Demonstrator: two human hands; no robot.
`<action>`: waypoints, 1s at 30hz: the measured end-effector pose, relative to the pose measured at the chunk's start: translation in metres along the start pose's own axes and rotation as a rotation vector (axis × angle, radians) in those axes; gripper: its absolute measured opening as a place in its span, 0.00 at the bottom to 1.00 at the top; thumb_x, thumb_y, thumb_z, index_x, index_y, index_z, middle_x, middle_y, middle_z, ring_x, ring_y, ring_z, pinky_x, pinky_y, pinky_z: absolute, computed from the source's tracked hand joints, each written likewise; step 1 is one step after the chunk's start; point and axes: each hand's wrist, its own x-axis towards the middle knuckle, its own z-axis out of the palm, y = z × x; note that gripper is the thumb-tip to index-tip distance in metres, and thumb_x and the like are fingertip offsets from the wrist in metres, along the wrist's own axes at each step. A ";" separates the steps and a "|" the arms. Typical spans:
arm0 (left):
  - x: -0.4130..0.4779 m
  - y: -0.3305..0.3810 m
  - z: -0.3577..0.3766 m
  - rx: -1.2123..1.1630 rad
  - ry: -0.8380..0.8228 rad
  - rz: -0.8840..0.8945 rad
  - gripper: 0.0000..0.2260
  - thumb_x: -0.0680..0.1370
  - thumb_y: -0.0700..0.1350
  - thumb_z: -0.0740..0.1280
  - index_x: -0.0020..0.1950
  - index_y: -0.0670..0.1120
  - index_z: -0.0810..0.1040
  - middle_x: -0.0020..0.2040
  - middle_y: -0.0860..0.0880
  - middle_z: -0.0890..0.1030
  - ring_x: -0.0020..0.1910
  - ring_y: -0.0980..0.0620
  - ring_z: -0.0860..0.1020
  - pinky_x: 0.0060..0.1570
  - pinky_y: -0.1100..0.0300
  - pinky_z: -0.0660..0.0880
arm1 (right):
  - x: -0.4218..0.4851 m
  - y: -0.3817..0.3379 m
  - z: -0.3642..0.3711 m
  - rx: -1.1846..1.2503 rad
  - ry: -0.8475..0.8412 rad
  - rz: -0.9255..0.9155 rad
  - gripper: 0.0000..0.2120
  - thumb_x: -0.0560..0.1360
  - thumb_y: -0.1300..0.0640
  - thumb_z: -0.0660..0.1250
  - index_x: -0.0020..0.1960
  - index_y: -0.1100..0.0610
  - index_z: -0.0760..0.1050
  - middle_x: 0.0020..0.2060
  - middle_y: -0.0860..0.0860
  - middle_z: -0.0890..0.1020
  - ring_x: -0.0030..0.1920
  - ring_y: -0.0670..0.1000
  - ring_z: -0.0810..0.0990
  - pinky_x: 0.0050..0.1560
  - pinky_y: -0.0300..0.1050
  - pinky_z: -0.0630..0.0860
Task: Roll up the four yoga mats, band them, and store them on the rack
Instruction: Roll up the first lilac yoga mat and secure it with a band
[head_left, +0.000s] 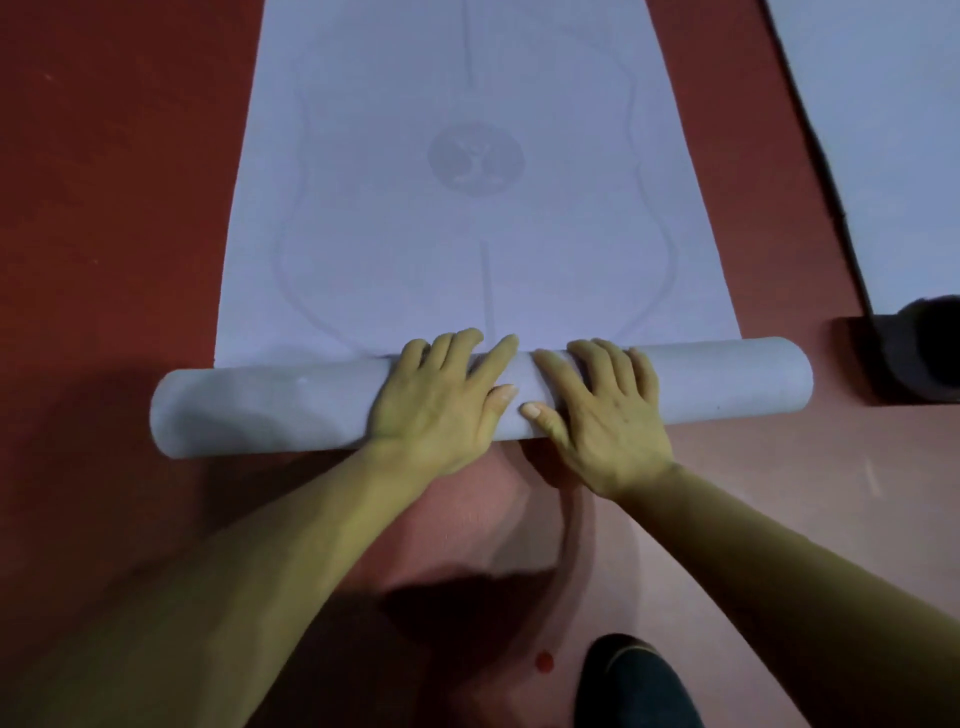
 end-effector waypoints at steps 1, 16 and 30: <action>-0.003 0.001 -0.001 -0.027 0.057 -0.003 0.24 0.81 0.56 0.56 0.74 0.48 0.73 0.66 0.42 0.77 0.62 0.41 0.76 0.58 0.45 0.72 | 0.002 0.001 -0.001 0.005 -0.007 -0.005 0.29 0.82 0.35 0.52 0.71 0.53 0.75 0.63 0.57 0.77 0.66 0.62 0.74 0.70 0.63 0.64; 0.018 -0.014 0.000 0.016 0.039 0.004 0.21 0.81 0.54 0.56 0.70 0.48 0.77 0.62 0.43 0.80 0.58 0.42 0.78 0.58 0.46 0.72 | 0.026 0.008 0.004 0.045 0.051 -0.038 0.28 0.80 0.35 0.56 0.69 0.53 0.75 0.62 0.59 0.75 0.64 0.63 0.74 0.72 0.63 0.60; 0.035 -0.035 0.003 0.056 -0.019 0.033 0.21 0.82 0.54 0.55 0.69 0.48 0.77 0.60 0.45 0.81 0.53 0.43 0.80 0.54 0.47 0.75 | 0.046 0.013 0.005 0.074 0.084 -0.090 0.32 0.77 0.31 0.59 0.70 0.52 0.73 0.62 0.58 0.72 0.64 0.61 0.72 0.70 0.64 0.62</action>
